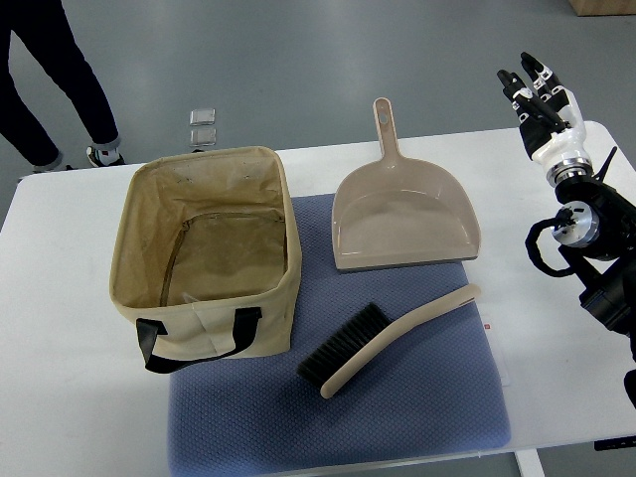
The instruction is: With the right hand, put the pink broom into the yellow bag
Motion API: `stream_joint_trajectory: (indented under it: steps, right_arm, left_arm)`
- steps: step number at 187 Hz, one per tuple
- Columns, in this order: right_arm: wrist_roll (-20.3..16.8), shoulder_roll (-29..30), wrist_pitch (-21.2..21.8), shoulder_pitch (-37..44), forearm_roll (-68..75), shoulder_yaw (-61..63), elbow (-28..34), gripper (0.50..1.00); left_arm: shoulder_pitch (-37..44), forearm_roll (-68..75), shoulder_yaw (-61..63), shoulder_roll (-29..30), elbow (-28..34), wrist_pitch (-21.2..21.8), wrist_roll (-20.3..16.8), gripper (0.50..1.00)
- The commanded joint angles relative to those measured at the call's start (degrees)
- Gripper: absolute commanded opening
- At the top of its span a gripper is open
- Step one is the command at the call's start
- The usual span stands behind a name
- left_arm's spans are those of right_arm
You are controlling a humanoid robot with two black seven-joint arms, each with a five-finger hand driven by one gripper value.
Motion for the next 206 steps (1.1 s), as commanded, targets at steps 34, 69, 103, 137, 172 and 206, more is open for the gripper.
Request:
stream_joint_trajectory:
  steps: [34, 69, 103, 137, 172, 206]
  right_arm:
    - [0.1, -0.4, 0.0, 0.0, 0.0, 0.0, -0.1, 0.93]
    - [0.1, -1.1, -0.2, 0.1, 0.0, 0.0, -0.1, 0.93]
    - [0.1, -1.5, -0.3, 0.2, -0.1, -0.3, -0.3, 0.93]
    - [0.1, -1.9, -0.4, 0.4, 0.0, -1.1, -1.0, 0.93]
    - [0.1, -3.7, -0.3, 2.1, -0.1, -5.3, -0.7, 0.93]
    - [0.3, -10.3, -0.2, 5.7, -1.7, -16.5, 0.9, 0.93]
  left_arm:
    - [0.0, 0.0, 0.0, 0.0, -0.1, 0.0, 0.1, 1.0]
    - [0.0, 0.0, 0.0, 0.0, -0.1, 0.0, 0.0, 1.0]
    - [-0.1, 0.0, 0.1, 0.0, 0.0, 0.0, 0.0, 1.0]
    - [-0.1, 0.0, 0.1, 0.0, 0.0, 0.0, 0.0, 1.0]
    - [-0.2, 0.0, 0.1, 0.0, 0.0, 0.0, 0.0, 1.0]
    - [-0.2, 0.0, 0.1, 0.0, 0.0, 0.0, 0.0, 1.0]
